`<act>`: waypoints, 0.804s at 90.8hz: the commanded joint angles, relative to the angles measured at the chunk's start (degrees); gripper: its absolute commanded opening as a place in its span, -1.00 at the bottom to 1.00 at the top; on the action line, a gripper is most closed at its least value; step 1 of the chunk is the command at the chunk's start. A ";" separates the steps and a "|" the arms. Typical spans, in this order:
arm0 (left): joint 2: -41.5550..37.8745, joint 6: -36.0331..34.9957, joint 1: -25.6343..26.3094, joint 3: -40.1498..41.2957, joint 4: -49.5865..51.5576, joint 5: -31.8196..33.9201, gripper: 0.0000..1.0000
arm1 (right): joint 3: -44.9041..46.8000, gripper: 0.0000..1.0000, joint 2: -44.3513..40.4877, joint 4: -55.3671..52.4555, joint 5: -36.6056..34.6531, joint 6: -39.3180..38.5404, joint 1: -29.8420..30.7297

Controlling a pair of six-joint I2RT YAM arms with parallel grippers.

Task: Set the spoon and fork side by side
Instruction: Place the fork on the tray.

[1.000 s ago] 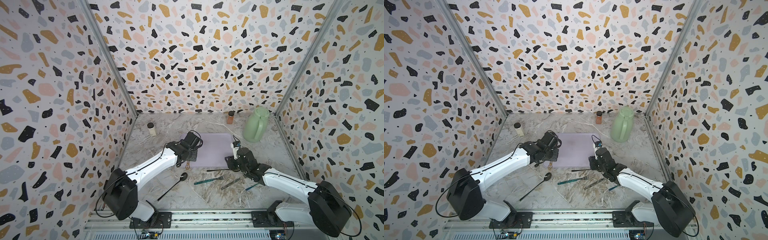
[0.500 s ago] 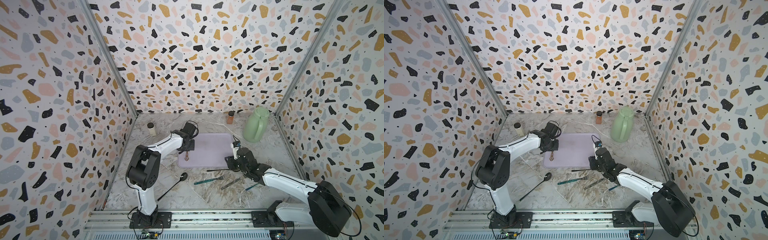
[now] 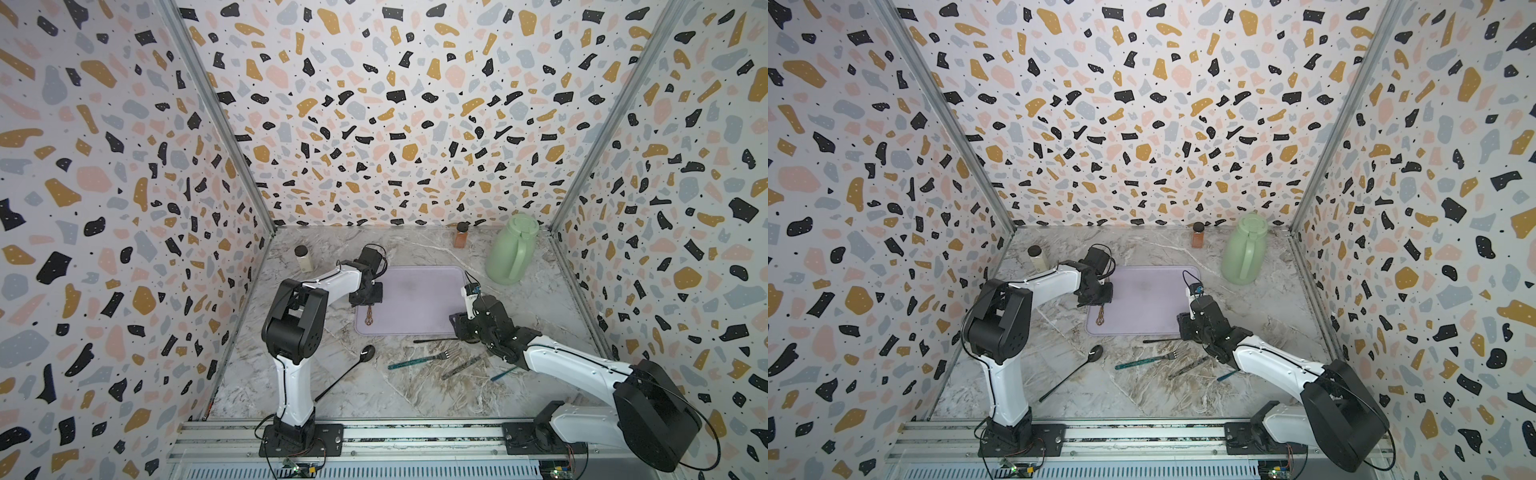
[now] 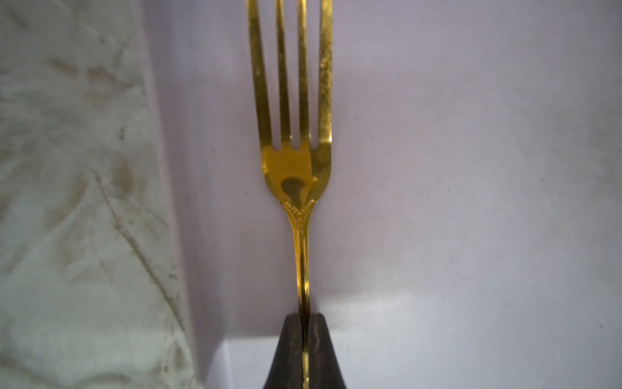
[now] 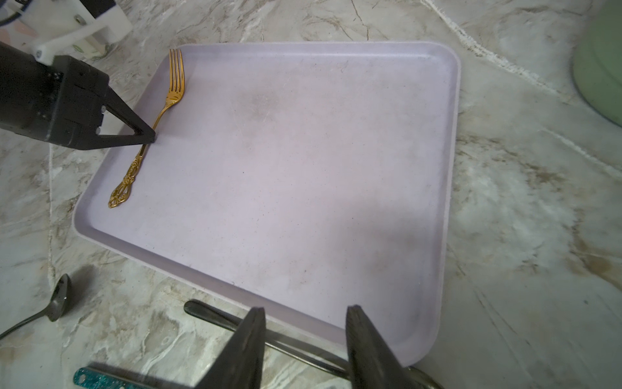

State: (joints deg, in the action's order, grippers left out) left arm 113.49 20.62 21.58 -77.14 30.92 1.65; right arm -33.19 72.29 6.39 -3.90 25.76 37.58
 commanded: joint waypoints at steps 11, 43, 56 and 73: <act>-1.28 1.39 -0.13 1.19 0.29 4.49 -0.93 | -2.49 -0.11 0.02 -1.01 -0.41 0.32 0.30; -3.59 0.35 -0.10 1.44 1.81 3.38 -0.37 | -2.49 -0.09 -0.11 -1.10 -0.76 0.74 0.30; -7.75 0.23 0.10 2.14 2.90 2.32 -0.18 | -3.52 -0.09 -0.77 -4.80 -2.53 2.79 0.30; -15.14 0.58 2.84 5.39 4.69 2.46 -0.13 | -8.53 -0.08 -0.20 -17.91 -6.45 9.21 0.30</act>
State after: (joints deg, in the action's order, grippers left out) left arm 102.94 21.43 22.22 -73.93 33.26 4.54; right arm -37.56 72.38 -1.80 -7.18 30.17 37.60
